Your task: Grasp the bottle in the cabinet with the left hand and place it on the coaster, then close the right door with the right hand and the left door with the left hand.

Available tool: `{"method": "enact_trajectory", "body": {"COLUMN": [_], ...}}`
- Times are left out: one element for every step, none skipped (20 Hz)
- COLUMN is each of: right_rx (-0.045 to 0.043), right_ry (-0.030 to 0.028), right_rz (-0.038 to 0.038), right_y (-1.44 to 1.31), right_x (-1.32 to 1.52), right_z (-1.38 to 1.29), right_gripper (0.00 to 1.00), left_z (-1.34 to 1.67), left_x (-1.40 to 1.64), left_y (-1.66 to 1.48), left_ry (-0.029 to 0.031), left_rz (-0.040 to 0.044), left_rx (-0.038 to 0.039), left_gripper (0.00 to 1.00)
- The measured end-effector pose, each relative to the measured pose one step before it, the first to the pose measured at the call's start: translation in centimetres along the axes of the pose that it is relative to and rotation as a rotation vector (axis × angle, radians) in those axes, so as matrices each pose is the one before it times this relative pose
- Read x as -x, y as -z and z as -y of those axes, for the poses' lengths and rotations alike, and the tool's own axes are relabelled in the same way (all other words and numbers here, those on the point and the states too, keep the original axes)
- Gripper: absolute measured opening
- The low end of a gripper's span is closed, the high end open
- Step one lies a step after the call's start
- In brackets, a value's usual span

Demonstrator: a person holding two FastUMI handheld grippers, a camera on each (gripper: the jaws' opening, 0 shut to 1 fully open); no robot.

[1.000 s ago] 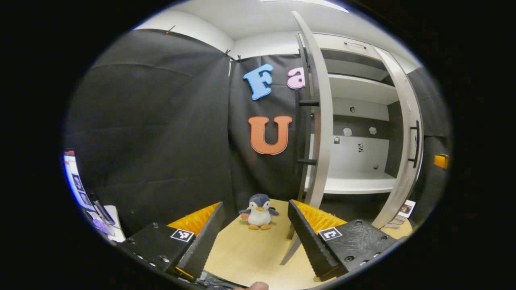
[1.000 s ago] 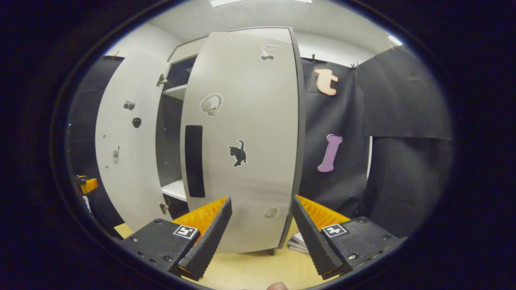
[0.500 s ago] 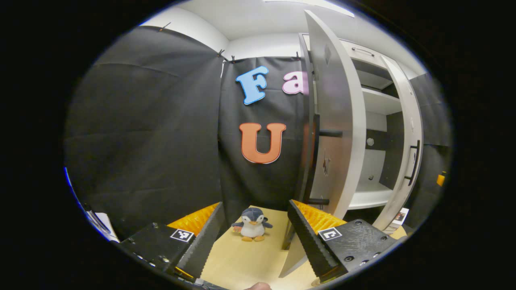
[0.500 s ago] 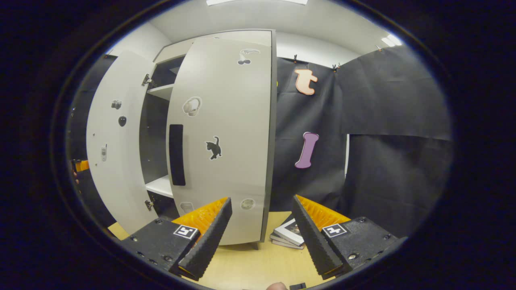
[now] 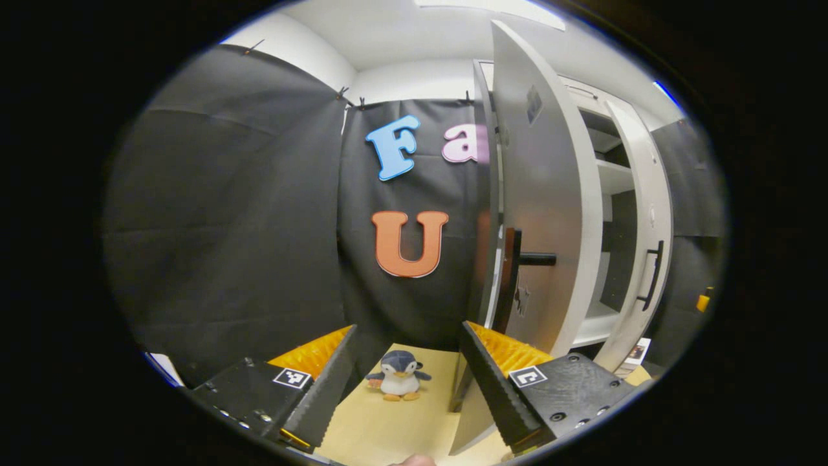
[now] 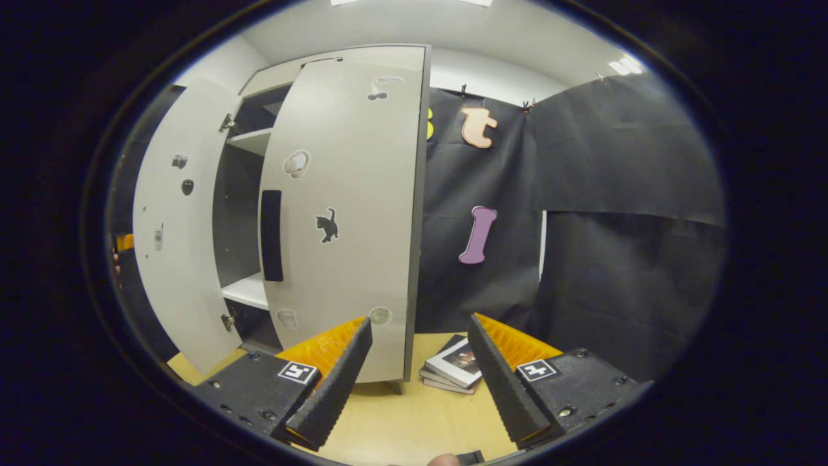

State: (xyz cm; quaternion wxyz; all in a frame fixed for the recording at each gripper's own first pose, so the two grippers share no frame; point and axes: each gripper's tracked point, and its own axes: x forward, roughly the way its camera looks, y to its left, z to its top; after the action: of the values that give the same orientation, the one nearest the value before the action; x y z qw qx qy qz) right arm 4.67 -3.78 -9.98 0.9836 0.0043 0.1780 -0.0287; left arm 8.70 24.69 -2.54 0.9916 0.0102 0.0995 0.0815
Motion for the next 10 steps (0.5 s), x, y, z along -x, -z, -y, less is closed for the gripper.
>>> {"method": "enact_trajectory", "body": {"right_rx": [-0.00326,-0.00307,-0.00277,-0.00284,-0.00126,0.00067,0.00270,0.00303,0.00103,-0.00123], "right_ry": [-0.00230,-0.00375,-0.00151,-0.00503,-0.00368,-0.00722,-0.00319,0.00077,0.00004,0.00150], "right_rz": [0.00092,0.00206,0.00159,0.00034,-0.00221,-0.00361,-0.00288,-0.00184,-0.00088,-0.00081], "right_y": [-0.012,-0.065,0.078,0.030,0.160,0.119,0.200,0.139,0.086,0.087], "right_x": [-0.044,-0.013,-0.067,-0.098,-0.025,0.018,0.010,0.046,0.038,0.022], "right_z": [0.046,-0.019,0.096,-0.017,-0.102,-0.098,0.009,0.179,0.161,0.221], "right_gripper": [0.98,0.95,0.95,0.95,0.95,0.97,0.97,0.98,0.95,0.95], "left_z": [0.311,0.332,0.214,0.329,0.517,0.692,0.681,0.460,0.328,0.182], "left_x": [0.135,-0.100,0.173,0.134,0.134,0.102,0.042,0.064,0.067,0.024], "left_y": [0.061,-0.087,-0.086,-0.028,0.056,0.016,0.042,0.076,0.027,-0.090], "left_ry": [0.00764,0.00626,0.00299,0.00432,0.01306,0.02043,0.02187,0.01316,0.00137,-0.00303], "left_rz": [-0.00492,0.00310,0.00067,-0.00017,-0.00104,-0.00412,-0.00467,-0.00396,-0.00103,0.00252], "left_rx": [-0.01076,-0.00897,-0.00841,-0.00434,0.00315,0.00606,0.00408,-0.00097,-0.00350,-0.00568], "left_gripper": [1.00,1.00,1.00,0.99,0.99,0.99,0.99,0.99,0.99,0.84]}}
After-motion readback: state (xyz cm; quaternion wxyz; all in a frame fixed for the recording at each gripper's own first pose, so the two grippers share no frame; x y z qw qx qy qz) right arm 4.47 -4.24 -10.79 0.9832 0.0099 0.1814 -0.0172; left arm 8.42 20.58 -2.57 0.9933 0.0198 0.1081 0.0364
